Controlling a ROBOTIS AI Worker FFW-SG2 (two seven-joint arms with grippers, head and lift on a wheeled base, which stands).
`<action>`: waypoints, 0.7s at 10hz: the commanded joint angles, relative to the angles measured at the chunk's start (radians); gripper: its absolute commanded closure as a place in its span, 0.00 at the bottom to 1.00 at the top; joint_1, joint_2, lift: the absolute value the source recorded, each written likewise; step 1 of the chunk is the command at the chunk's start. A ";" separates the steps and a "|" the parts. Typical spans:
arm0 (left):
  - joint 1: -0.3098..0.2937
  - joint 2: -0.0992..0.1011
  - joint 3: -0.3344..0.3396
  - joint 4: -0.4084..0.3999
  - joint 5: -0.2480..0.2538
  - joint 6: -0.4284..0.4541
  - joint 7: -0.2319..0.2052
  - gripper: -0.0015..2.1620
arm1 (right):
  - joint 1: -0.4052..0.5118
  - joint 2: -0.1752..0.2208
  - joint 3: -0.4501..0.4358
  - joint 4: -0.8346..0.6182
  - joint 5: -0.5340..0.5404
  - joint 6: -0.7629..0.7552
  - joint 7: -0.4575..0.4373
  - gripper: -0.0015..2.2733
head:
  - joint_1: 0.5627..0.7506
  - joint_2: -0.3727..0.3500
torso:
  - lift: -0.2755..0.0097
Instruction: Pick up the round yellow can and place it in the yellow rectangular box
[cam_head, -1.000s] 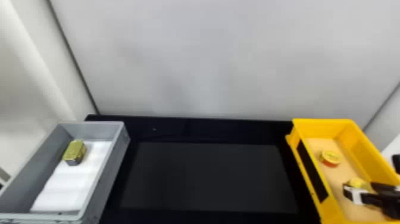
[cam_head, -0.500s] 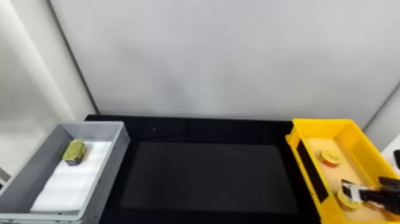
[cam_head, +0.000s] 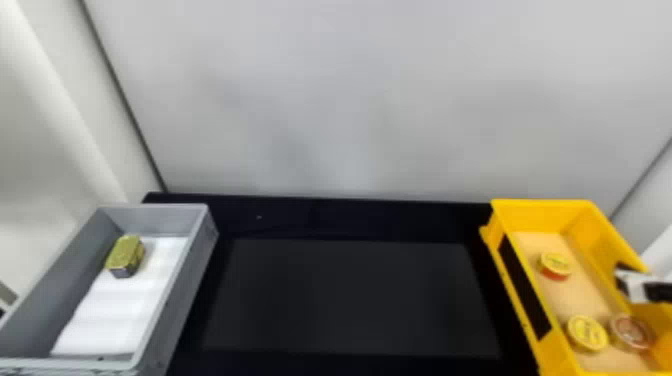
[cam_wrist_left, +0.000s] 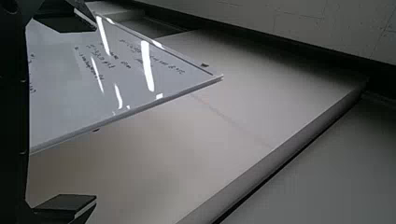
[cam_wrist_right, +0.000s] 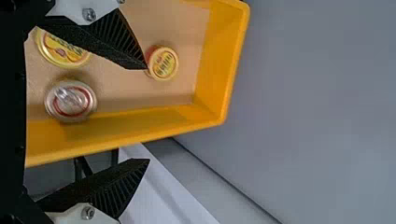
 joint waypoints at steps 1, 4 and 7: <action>0.000 -0.003 0.000 0.000 -0.001 -0.001 0.000 0.00 | -0.010 -0.013 0.027 -0.068 0.072 -0.105 -0.027 0.04 | 0.66 0.53 | 0.77; 0.000 -0.003 0.002 0.000 -0.001 -0.001 0.000 0.00 | -0.033 -0.012 0.056 -0.127 0.086 -0.293 -0.068 0.04 | 0.66 0.53 | 0.77; 0.002 -0.003 0.000 0.002 -0.002 -0.006 0.003 0.00 | -0.062 -0.009 0.082 -0.149 -0.038 -0.513 -0.197 0.05 | 0.66 0.53 | 0.77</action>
